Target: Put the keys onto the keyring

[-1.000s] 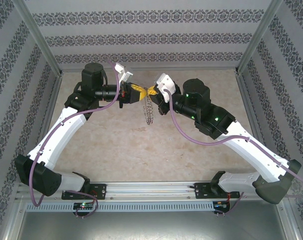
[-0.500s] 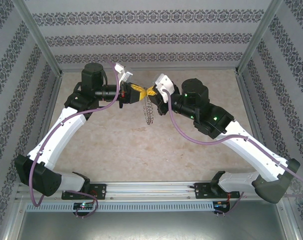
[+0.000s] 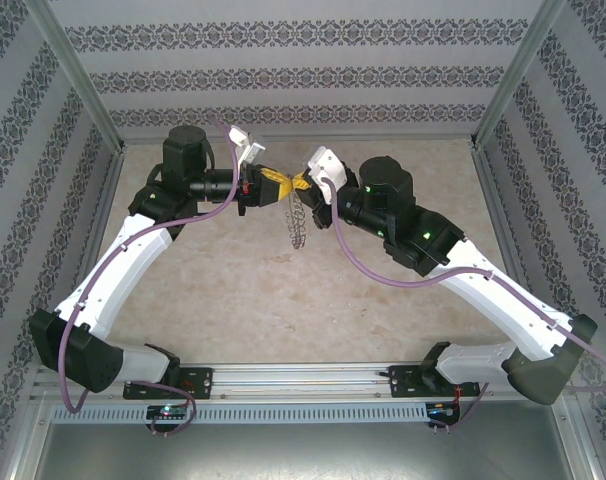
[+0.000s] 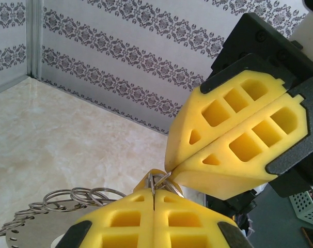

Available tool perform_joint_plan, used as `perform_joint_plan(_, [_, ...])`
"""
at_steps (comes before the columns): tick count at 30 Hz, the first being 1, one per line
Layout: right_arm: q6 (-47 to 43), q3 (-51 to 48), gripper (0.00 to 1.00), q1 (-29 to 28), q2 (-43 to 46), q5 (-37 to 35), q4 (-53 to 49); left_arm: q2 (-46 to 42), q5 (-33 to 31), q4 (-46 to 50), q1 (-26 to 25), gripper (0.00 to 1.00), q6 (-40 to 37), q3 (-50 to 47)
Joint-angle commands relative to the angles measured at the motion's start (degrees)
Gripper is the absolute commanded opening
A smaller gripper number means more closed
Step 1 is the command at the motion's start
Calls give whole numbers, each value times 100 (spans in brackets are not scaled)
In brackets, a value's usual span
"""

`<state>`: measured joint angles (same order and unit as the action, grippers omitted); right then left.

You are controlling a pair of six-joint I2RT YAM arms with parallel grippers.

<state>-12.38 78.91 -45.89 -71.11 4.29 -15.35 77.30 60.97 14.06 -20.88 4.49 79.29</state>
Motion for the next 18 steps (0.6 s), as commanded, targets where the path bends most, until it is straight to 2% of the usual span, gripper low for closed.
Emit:
perform_joint_plan(1, [-135, 132, 0, 11, -114, -311, 38, -127, 331, -235, -30, 0, -44, -1])
perform_joint_plan(18, [-291, 160, 0, 19, -121, -732, 4, -87, 354, -251, 1, 0, -46, -10])
